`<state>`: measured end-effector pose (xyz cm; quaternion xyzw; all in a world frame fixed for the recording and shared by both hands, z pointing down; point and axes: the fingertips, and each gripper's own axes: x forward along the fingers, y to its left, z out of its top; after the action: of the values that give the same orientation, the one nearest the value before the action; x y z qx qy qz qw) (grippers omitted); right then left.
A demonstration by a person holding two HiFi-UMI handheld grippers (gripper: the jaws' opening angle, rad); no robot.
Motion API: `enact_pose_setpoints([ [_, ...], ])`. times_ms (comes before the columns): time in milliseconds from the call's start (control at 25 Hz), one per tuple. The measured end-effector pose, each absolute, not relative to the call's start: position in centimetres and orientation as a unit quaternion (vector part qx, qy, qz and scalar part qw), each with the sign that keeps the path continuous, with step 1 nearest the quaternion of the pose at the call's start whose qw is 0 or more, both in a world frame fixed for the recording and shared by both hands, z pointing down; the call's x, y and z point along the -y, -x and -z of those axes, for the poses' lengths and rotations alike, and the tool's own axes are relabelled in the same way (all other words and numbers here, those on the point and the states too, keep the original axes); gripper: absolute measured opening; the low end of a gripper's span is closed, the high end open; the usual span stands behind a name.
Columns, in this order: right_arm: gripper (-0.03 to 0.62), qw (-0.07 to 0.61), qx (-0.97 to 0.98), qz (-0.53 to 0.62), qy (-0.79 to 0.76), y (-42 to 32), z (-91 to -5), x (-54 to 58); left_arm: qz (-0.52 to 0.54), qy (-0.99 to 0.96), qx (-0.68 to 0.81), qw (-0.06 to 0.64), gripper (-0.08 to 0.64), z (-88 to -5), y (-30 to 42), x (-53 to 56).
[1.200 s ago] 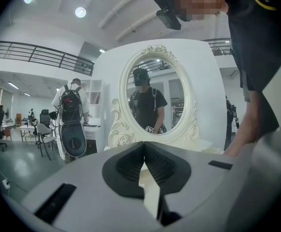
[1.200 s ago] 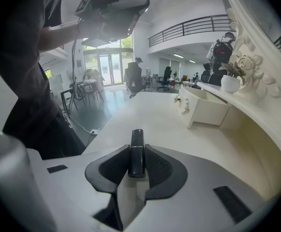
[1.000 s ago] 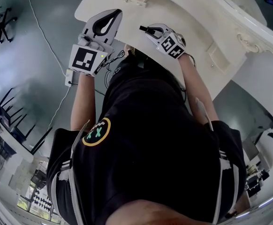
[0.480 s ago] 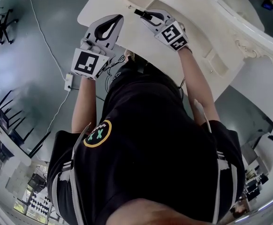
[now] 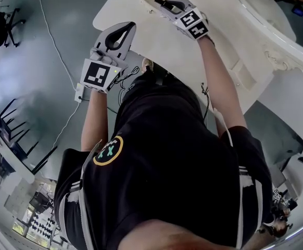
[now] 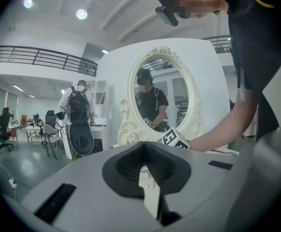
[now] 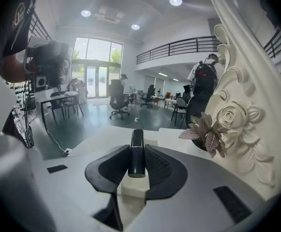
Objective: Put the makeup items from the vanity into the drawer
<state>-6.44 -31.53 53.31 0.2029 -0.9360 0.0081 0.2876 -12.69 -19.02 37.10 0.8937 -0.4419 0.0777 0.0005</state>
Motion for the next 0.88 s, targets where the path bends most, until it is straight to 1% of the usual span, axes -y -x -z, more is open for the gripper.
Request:
enact_pose_setpoints([
  [200, 0.117, 0.299, 0.930, -0.034, -0.210, 7.1, -55.1, 33.6, -0.078, -0.891, 0.448, 0.001, 0.021, -37.1, 13.6, 19.2],
  [520, 0.117, 0.309, 0.927, -0.052, -0.205, 8.5, -56.6, 33.3, -0.078, -0.889, 0.451, 0.009, 0.021, -37.7, 14.7, 18.9],
  [760, 0.124, 0.297, 0.928, -0.062, -0.216, 8.7, -56.4, 33.5, -0.079, -0.885, 0.459, 0.013, 0.021, -37.6, 15.3, 19.0],
  [800, 0.133, 0.294, 0.929, -0.065, -0.216, 8.7, -56.5, 33.5, -0.079, -0.885, 0.458, 0.012, 0.021, -37.6, 15.3, 19.0],
  [880, 0.193, 0.290, 0.930, -0.072, -0.213, 8.9, -56.6, 33.3, -0.078, -0.886, 0.457, 0.012, 0.021, -37.6, 15.4, 19.0],
])
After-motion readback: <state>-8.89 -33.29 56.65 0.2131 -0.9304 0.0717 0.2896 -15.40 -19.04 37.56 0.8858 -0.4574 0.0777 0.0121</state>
